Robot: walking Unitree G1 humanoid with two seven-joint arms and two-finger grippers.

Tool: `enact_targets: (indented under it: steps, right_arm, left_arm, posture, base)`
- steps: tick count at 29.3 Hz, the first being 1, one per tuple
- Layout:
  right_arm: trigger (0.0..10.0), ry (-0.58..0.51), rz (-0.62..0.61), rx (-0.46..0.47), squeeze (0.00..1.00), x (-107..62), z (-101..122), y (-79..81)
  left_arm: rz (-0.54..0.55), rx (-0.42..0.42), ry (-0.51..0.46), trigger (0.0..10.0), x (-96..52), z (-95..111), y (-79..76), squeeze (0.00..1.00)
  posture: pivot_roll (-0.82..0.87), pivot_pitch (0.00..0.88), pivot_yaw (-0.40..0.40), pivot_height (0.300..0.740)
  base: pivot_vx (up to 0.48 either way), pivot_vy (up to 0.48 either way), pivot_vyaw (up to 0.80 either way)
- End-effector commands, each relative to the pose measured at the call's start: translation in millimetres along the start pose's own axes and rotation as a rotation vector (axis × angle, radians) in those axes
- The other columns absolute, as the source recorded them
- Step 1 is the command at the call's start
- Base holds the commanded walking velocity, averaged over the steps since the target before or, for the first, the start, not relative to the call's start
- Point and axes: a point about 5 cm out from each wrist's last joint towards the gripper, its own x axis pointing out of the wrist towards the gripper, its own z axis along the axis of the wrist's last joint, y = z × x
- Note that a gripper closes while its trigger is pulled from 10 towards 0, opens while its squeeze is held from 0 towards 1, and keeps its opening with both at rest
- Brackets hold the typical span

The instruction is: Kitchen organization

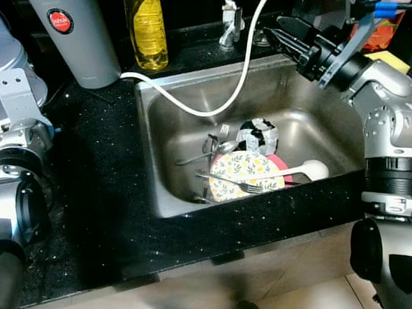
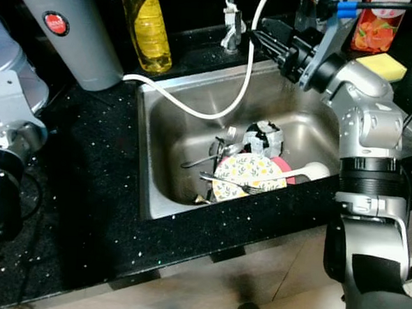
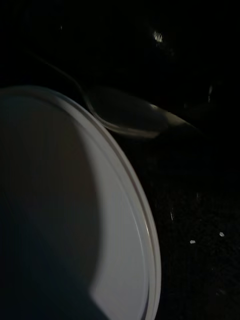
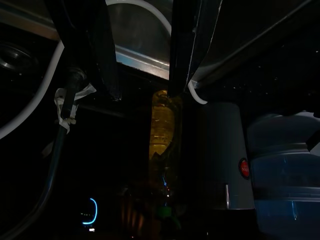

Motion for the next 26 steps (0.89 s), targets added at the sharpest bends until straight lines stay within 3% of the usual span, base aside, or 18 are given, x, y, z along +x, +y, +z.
enact_targets:
  steps: [1,8,9,11,13,14,16,26]
  right_arm:
    - [10.0,-0.008,0.019,-0.008,0.0,1.3,4,2.3]
    - [10.0,-0.014,0.033,-0.007,0.0,6.1,5,3.7]
    - [10.0,-0.016,0.038,-0.006,0.0,7.6,5,4.8]
    - [10.0,-0.019,0.046,-0.004,0.0,9.7,5,6.3]
    - [10.0,-0.019,0.046,-0.004,0.0,9.7,5,6.3]
    - [10.0,-0.021,0.052,-0.005,0.0,11.1,5,6.9]
    - [10.0,-0.022,0.055,-0.006,0.0,12.2,6,7.2]
    - [10.0,-0.028,0.056,-0.011,0.0,13.1,8,6.7]
  left_arm:
    - [0.047,0.01,0.014,0.0,2.6,-6,16.0,0.0]
    - [-0.118,-0.007,-0.038,0.0,-2.1,4,-15.6,0.0]
    - [-0.156,0.029,-0.069,10.0,-4.7,8,-26.7,0.0]
    - [-0.2,0.089,-0.154,10.0,-10.5,18,-44.7,0.0]
    - [-0.2,0.089,-0.154,10.0,-10.5,18,-44.7,0.0]
    - [-0.192,0.095,-0.229,10.0,-16.2,28,-56.7,0.0]
    - [-0.179,0.096,-0.277,10.0,-20.0,34,-62.9,0.0]
    - [-0.082,0.043,-0.36,10.0,-25.1,41,-65.4,0.0]
  posture:
    - [-0.16,0.117,0.105,0.74]
    - [-0.15,0.103,0.098,0.74]
    - [-0.15,0.1,0.097,0.74]
    - [-0.15,0.093,0.093,0.74]
    - [-0.15,0.093,0.093,0.74]
    - [-0.14,0.088,0.089,0.74]
    - [-0.14,0.085,0.087,0.74]
    - [-0.15,0.085,0.096,0.74]
  base:
    - [0.0,0.0,0.0]
    - [0.0,0.0,0.0]
    - [0.0,0.0,0.0]
    - [0.0,0.0,0.0]
    - [0.0,0.0,0.0]
    - [0.0,0.0,0.0]
    - [0.0,0.0,0.0]
    - [0.0,0.0,0.0]
